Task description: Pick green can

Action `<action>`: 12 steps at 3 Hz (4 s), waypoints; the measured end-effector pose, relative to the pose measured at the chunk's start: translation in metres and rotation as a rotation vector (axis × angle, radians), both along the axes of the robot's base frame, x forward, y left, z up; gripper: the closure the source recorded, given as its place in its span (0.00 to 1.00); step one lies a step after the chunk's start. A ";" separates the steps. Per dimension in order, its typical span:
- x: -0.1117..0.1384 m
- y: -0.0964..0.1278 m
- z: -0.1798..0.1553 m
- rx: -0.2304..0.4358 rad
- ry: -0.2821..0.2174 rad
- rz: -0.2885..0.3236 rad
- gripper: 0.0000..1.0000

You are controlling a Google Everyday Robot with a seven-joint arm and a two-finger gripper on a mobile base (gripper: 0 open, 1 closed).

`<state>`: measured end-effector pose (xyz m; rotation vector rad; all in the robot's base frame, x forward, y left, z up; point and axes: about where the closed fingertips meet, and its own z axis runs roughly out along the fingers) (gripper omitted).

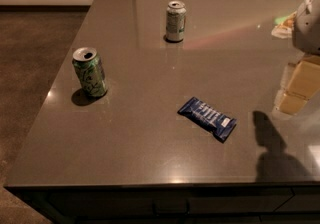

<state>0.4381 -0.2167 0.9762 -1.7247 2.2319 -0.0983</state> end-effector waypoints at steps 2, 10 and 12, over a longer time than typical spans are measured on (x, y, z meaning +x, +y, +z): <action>0.010 0.009 0.006 0.035 -0.030 0.021 0.00; 0.116 0.291 -0.044 0.423 -0.016 0.137 0.00; 0.107 0.347 -0.051 0.503 0.001 0.187 0.00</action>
Offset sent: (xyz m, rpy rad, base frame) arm 0.0233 0.0206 0.0093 0.0862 -0.0521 0.0518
